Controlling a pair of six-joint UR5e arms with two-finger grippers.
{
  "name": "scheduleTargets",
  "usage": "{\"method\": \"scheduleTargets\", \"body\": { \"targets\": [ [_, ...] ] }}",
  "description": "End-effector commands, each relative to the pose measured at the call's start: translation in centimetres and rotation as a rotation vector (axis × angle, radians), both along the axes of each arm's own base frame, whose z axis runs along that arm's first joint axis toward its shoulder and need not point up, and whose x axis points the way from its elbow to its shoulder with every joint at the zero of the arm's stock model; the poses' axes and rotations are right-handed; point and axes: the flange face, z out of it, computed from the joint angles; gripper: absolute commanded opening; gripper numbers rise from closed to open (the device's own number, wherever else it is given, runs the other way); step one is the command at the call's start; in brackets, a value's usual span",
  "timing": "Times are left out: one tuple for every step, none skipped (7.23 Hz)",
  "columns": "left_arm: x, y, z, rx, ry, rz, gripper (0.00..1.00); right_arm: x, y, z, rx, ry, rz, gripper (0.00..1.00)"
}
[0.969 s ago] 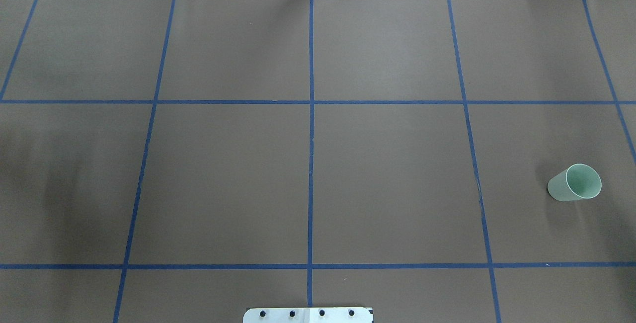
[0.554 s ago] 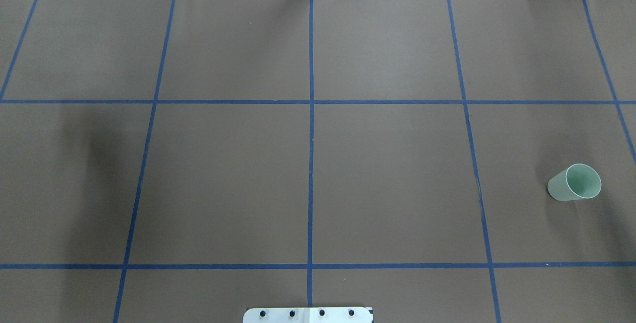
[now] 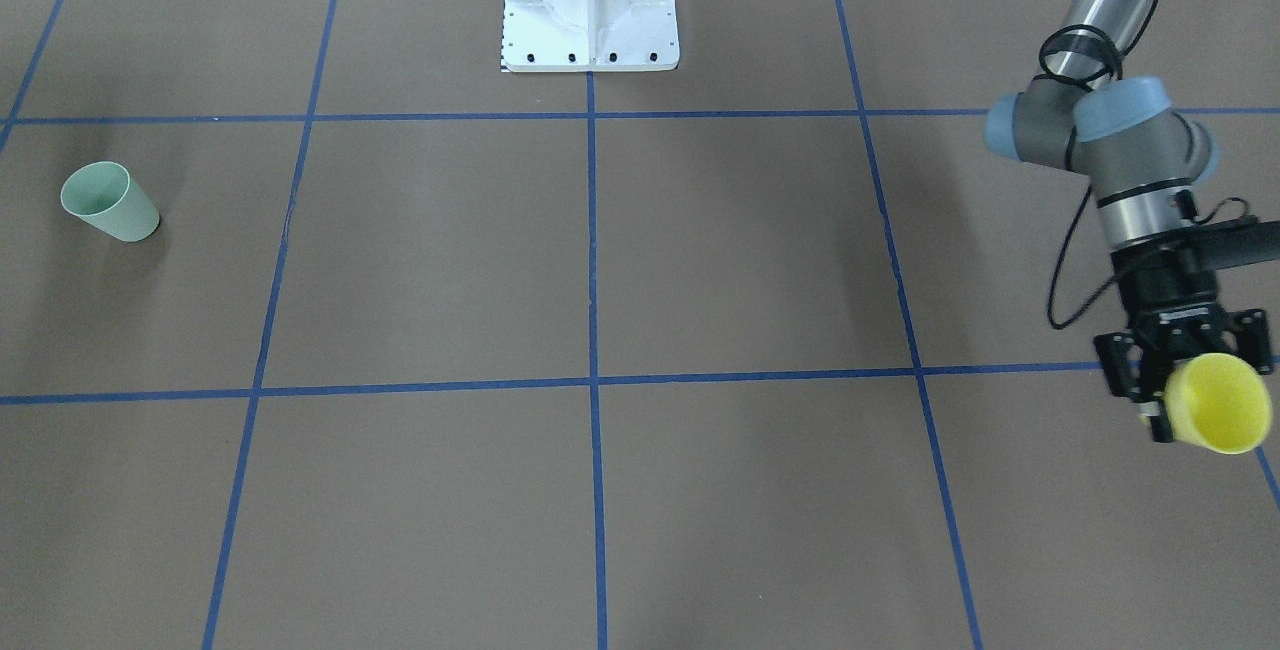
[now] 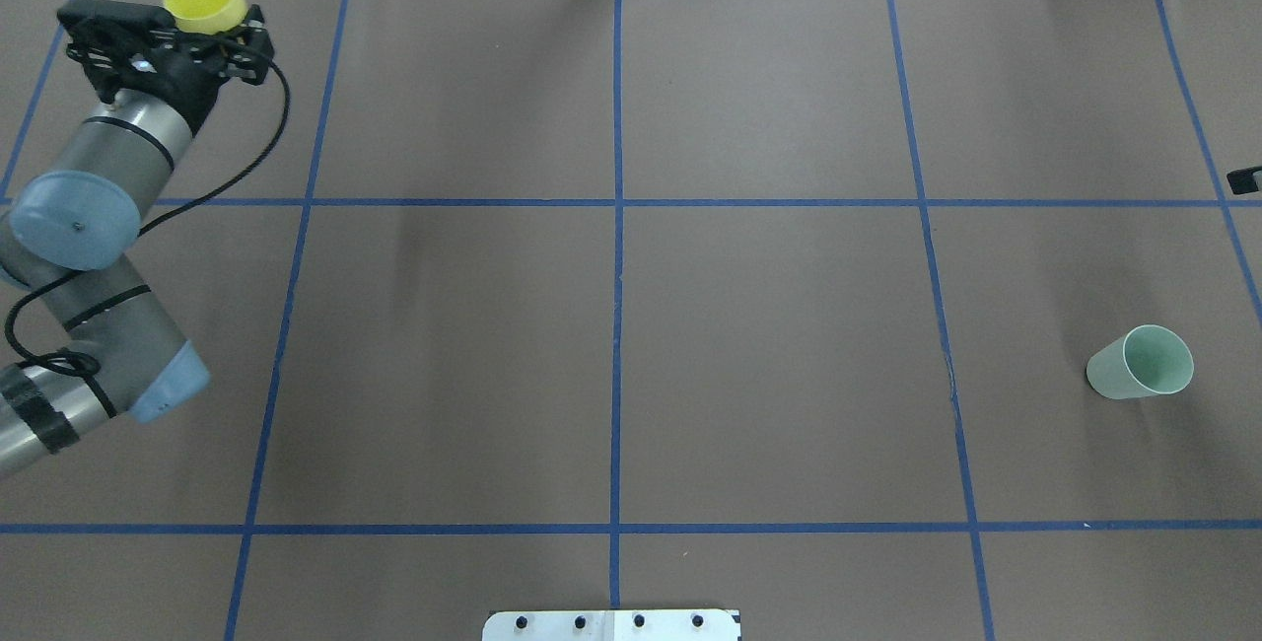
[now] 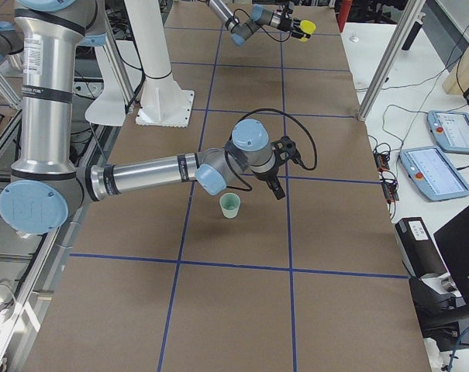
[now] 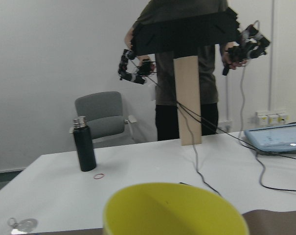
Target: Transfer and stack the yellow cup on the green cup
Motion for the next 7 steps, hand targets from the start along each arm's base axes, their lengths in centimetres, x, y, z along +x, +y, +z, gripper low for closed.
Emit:
{"method": "scheduleTargets", "body": {
  "targets": [
    [5.0,5.9,-9.8,0.165,0.095,0.292,0.0,-2.6,-1.9,-3.7,-0.016,-0.059,0.001,1.0],
    [4.7,7.8,-12.5,0.298,-0.003,0.416,0.02,-3.2,-2.2,-4.5,-0.01,-0.066,-0.005,1.0],
    [4.2,9.5,-13.9,0.39,-0.069,0.523,0.2,-3.7,-2.7,-5.5,0.006,-0.073,-0.012,1.0],
    [4.6,10.2,-13.9,0.462,-0.142,0.605,0.22,-5.1,-3.4,-7.2,-0.012,-0.101,-0.007,1.0],
    [5.1,11.1,-13.9,0.545,-0.209,0.708,0.24,-8.6,-4.4,-11.2,-0.055,-0.162,-0.008,1.0],
    [4.7,12.3,-14.2,0.613,-0.217,0.814,0.25,-12.5,-4.9,-14.7,-0.108,-0.211,-0.016,1.0],
    [4.2,13.7,-14.4,0.651,-0.205,0.903,0.26,-15.6,-5.0,-18.0,-0.182,-0.264,-0.011,1.0]
  ]
}}
